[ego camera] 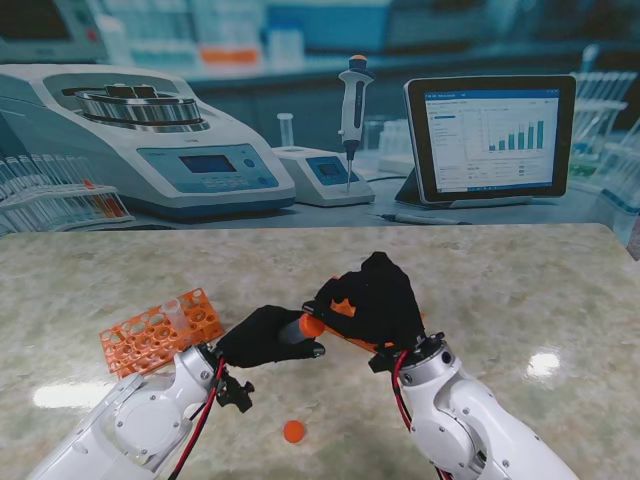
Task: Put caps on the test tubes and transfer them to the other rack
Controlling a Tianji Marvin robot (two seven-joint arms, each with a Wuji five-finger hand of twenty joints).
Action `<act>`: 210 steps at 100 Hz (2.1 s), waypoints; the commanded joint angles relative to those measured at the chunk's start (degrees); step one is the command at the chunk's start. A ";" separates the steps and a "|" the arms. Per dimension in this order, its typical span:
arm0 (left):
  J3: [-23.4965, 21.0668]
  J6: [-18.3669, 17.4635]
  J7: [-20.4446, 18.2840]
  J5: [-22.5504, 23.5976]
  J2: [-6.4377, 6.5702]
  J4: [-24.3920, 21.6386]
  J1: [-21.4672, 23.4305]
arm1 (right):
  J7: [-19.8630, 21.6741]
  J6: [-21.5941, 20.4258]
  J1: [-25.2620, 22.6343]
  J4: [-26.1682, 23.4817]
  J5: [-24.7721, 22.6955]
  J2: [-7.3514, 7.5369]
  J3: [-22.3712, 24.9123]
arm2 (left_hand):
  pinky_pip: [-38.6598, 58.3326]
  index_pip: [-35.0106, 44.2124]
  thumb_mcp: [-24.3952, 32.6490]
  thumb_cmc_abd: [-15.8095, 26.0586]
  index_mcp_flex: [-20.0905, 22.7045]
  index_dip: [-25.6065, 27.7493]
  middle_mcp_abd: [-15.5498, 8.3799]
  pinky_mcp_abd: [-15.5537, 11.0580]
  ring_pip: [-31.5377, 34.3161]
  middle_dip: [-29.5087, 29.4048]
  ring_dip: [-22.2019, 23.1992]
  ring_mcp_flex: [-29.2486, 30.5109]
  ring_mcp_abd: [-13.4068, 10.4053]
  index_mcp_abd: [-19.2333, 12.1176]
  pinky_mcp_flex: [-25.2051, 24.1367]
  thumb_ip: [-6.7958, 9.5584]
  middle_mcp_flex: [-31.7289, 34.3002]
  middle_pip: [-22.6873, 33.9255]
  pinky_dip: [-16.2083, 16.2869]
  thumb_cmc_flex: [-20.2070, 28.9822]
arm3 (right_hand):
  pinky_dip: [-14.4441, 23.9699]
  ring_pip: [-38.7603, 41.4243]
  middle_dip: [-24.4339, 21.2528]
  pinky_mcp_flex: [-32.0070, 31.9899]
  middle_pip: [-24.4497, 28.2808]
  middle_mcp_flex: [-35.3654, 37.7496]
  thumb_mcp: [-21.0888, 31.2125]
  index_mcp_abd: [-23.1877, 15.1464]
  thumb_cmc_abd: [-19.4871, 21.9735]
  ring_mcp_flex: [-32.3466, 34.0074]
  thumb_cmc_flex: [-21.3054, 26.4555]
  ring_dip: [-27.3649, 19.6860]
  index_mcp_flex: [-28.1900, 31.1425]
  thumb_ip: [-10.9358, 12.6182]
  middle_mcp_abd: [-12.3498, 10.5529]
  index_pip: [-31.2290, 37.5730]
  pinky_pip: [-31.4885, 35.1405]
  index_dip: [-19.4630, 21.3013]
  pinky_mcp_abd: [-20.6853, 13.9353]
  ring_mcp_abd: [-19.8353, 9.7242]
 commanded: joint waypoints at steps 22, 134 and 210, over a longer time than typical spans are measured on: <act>0.10 0.08 -0.23 0.05 -0.05 -0.37 0.11 | -0.14 -2.31 -3.13 -2.75 -3.32 1.20 1.34 | 3.96 2.62 1.88 4.55 0.77 2.06 -4.75 -0.78 1.64 0.35 0.30 0.35 -1.94 0.16 1.54 -0.17 0.60 0.23 -1.40 2.12 | 0.12 -5.16 -2.59 -4.06 -5.83 -8.02 4.86 3.80 -7.91 -4.39 -5.72 0.52 -9.45 1.31 0.99 -6.74 -3.34 -2.51 0.58 -1.42; 0.16 0.04 -0.15 0.09 -0.07 -0.30 0.05 | 1.64 -2.44 -1.61 -1.54 -3.80 1.55 0.12 | 3.86 2.61 1.88 4.62 0.75 2.05 -4.78 -0.72 1.59 0.36 0.32 0.29 -1.91 0.19 1.53 -0.19 0.62 0.21 -1.45 2.08 | 2.19 -4.09 -0.51 -2.66 -1.56 -2.36 2.52 -4.47 -17.84 -1.68 16.22 1.40 -9.96 -4.18 -1.31 12.30 -2.27 -11.20 -0.19 -2.69; 0.12 -0.12 -0.14 0.17 -0.06 -0.33 0.07 | -2.85 2.00 1.41 1.34 -3.08 0.60 -3.27 | 3.83 2.62 1.89 4.60 0.76 2.04 -4.75 -0.69 1.59 0.38 0.32 0.29 -1.91 0.13 1.52 -0.19 0.66 0.22 -1.47 2.09 | 2.63 6.03 5.12 2.29 8.97 4.97 3.64 -2.55 -15.64 4.03 8.53 3.05 1.69 -3.92 -1.87 12.07 2.67 -2.88 -1.35 -3.52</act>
